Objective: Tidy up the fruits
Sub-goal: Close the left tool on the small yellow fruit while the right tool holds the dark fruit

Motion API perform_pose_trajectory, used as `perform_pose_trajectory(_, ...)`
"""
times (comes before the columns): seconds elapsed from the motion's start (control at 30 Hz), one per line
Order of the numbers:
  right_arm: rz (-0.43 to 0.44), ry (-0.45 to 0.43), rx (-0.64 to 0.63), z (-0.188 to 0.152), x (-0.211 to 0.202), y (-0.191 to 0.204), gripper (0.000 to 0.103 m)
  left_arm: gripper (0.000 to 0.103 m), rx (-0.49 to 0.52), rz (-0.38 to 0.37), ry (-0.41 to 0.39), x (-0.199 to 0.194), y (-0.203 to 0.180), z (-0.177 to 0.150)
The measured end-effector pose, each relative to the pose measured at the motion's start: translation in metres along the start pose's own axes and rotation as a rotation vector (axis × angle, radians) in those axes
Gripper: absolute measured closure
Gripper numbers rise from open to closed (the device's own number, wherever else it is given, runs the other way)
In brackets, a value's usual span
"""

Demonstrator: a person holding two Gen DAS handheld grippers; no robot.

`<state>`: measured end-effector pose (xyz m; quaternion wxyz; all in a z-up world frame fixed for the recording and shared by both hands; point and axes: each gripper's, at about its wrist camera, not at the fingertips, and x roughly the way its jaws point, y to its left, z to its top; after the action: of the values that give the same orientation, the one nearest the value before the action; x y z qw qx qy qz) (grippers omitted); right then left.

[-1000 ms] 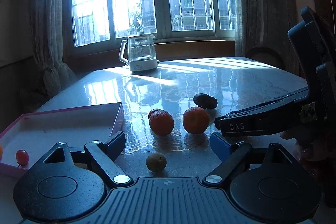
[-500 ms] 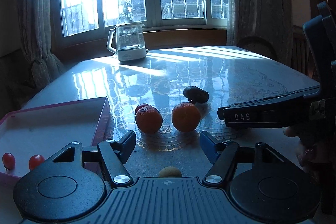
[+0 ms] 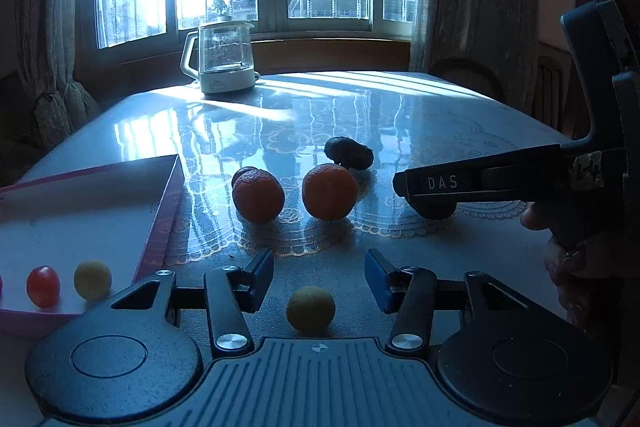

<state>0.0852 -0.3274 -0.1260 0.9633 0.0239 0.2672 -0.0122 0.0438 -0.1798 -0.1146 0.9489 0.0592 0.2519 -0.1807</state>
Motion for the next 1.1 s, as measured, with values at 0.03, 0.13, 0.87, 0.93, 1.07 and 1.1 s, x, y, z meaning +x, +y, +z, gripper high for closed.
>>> perform_pose_trajectory(0.03,-0.001,-0.001,-0.001,0.000,0.000,0.000,0.062,0.066,-0.004,-0.003,0.007,0.001,0.000,0.000)
perform_pose_trajectory(0.13,-0.003,-0.007,-0.001,0.000,-0.001,0.000,0.062,0.072,-0.031,-0.003,0.021,0.003,0.003,-0.001)
perform_pose_trajectory(0.87,-0.008,-0.011,-0.012,0.000,-0.001,0.000,0.064,0.074,-0.039,0.027,0.038,0.004,0.004,-0.004)
perform_pose_trajectory(0.93,-0.004,-0.005,-0.012,0.001,0.000,0.000,0.062,0.075,-0.045,0.034,0.036,0.003,0.004,-0.004)
perform_pose_trajectory(1.07,0.004,0.046,0.008,0.002,0.009,-0.004,0.061,0.074,-0.069,0.037,0.034,0.001,0.008,-0.006)
perform_pose_trajectory(1.1,0.003,0.050,0.009,0.002,0.009,-0.004,0.061,0.074,-0.065,0.039,0.035,0.002,0.007,-0.006)
